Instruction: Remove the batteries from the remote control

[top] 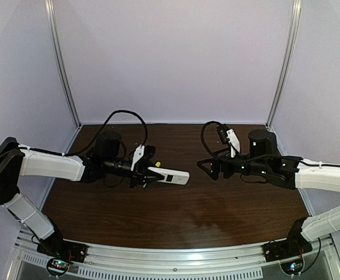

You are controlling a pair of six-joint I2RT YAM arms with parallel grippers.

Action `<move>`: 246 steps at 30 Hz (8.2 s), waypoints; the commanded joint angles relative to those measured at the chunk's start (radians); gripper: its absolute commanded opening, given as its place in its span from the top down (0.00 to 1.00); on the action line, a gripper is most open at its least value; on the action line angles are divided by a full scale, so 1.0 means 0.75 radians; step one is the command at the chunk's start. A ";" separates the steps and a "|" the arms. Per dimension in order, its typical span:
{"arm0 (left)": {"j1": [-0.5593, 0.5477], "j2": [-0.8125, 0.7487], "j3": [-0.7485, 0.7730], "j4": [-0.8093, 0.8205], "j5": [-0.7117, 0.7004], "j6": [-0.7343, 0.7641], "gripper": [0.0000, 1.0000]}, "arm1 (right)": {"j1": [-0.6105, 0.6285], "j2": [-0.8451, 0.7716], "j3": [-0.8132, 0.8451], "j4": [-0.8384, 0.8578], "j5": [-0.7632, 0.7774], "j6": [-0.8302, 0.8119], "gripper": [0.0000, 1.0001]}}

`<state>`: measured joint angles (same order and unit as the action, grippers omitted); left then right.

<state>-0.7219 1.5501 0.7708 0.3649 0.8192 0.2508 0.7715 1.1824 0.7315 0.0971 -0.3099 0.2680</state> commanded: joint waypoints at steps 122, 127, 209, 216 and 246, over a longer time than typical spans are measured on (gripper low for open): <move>0.251 -0.047 -0.109 0.392 0.124 -1.396 1.00 | 0.043 0.728 0.306 0.630 -0.418 0.344 0.50; 0.249 -0.038 -0.109 0.395 0.129 -1.396 1.00 | 0.041 0.735 0.317 0.619 -0.401 0.342 0.52; 0.043 0.311 -0.683 1.722 0.009 -2.108 1.00 | 0.462 0.450 0.055 0.271 0.319 0.535 0.20; 0.037 0.355 -0.685 1.792 0.019 -2.165 1.00 | 0.490 0.469 0.107 0.103 0.448 0.598 0.19; -0.022 0.069 -0.613 1.319 0.001 -1.925 1.00 | 0.568 0.566 0.183 0.069 0.422 0.669 0.40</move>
<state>-0.7212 1.6348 0.2790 1.2266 0.7990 -1.2270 1.1721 1.5906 0.8341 0.1875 -0.0097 0.7837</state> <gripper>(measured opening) 0.167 0.648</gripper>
